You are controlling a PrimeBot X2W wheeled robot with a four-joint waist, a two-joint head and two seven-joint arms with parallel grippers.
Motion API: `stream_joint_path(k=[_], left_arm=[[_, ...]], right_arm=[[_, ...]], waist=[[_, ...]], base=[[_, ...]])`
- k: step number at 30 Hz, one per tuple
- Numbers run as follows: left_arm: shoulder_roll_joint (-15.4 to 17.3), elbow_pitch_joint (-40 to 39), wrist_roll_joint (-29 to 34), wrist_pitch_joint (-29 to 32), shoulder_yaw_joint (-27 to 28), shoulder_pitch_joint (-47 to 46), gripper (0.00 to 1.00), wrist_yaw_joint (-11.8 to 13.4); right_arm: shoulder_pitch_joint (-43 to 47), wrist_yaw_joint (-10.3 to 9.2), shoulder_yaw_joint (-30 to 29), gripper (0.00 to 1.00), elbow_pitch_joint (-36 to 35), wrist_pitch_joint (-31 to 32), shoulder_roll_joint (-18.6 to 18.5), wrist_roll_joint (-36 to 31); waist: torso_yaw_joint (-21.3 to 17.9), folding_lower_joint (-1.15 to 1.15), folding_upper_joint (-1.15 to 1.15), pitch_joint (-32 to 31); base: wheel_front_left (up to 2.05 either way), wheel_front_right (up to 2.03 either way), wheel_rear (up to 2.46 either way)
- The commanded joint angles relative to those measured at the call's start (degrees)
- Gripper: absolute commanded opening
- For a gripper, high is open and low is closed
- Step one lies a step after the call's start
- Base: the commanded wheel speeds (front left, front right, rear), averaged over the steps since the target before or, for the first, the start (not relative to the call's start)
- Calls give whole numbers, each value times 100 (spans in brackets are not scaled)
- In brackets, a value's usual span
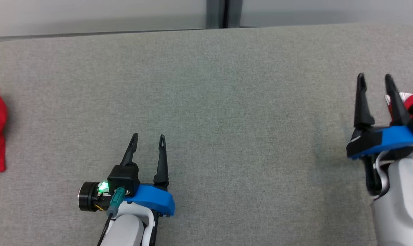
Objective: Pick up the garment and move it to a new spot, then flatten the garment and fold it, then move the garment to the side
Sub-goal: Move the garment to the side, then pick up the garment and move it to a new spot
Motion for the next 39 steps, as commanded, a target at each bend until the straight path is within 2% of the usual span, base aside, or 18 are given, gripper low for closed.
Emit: stream_joint_path(k=[1, 10, 17, 23, 34, 39], left_arm=[[-11, -16, -10, -14, 22, 56, 100, 3], [-7, 31, -186, -14, 201, 345, 100, 107], [-7, 48, -250, -14, 410, 686, 100, 128], [-7, 62, -188, -14, 601, 1004, 100, 75], [-7, -56, -175, -14, 758, 1219, 100, 47], [-6, -93, -196, -14, 752, 1156, 100, 78]], right_arm=[[106, 1, -8, 100, -21, -20, 0, -5], [1163, 1, 44, 100, -214, -21, 405, -110], [1626, 1, 291, 100, -188, -20, 459, -210], [1865, 1, 519, 100, -113, -21, 461, 80], [1952, 1, 742, 100, -143, -20, 461, 352], [1929, 1, 816, 100, -133, -20, 462, 330]], waist=[[-8, 1, 0, -29], [210, 1, 0, -610], [262, 1, 0, -1076], [295, 1, 0, -1451], [340, 1, 0, -1543], [497, 1, 0, -1499]], base=[[0, 0, 0], [0, 0, 0], [0, 0, 0], [0, 0, 0], [0, 0, 0], [0, 0, 0]])
